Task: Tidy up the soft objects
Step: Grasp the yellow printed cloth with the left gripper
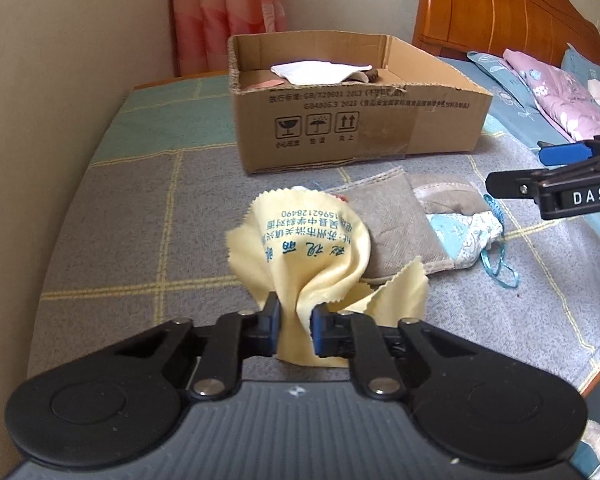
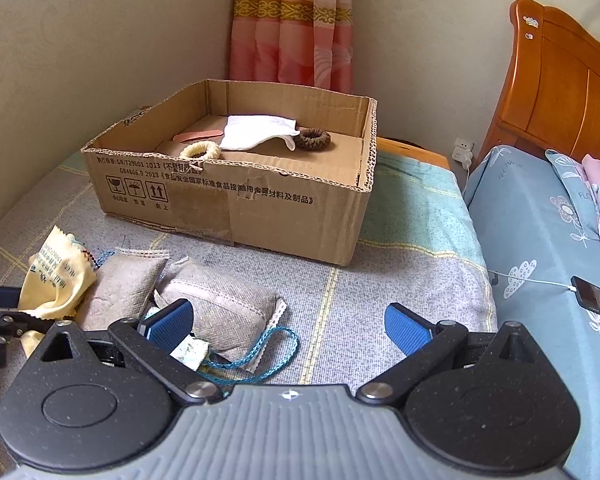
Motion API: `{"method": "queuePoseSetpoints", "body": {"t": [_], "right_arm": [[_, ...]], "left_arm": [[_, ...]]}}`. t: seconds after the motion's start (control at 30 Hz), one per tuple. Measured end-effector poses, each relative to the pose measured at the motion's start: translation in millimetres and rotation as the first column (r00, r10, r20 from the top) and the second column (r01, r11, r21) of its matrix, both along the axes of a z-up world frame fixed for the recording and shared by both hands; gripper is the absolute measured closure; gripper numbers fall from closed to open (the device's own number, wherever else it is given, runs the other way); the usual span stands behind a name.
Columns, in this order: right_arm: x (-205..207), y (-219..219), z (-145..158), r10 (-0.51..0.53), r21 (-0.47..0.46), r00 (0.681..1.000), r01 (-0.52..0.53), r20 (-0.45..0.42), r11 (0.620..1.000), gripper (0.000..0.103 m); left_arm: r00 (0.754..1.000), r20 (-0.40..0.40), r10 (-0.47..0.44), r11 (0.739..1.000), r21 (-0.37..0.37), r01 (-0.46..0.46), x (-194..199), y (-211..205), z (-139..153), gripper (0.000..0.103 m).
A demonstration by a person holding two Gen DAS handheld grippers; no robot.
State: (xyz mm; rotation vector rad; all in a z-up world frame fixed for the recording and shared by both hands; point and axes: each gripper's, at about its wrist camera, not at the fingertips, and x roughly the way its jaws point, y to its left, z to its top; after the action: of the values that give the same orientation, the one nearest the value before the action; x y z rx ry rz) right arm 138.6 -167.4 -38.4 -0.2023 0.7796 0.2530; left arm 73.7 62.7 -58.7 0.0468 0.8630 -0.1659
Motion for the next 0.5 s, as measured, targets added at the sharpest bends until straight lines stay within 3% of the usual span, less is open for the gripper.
{"method": "queuePoseSetpoints", "body": {"t": [0.3,0.5], "right_arm": [[-1.9,8.3,0.9,0.033,-0.001,0.999,-0.033,0.003,0.999,0.000],[-5.2,15.4,3.1,0.054,-0.009,0.999,-0.054,0.007,0.999,0.000]], "left_arm": [[0.997,0.023,0.078,0.995,0.055,-0.079,-10.4,25.3,6.8,0.091],[0.997,0.015,0.076,0.996,0.052,-0.077,-4.7,20.2,-5.3,0.072]]}}
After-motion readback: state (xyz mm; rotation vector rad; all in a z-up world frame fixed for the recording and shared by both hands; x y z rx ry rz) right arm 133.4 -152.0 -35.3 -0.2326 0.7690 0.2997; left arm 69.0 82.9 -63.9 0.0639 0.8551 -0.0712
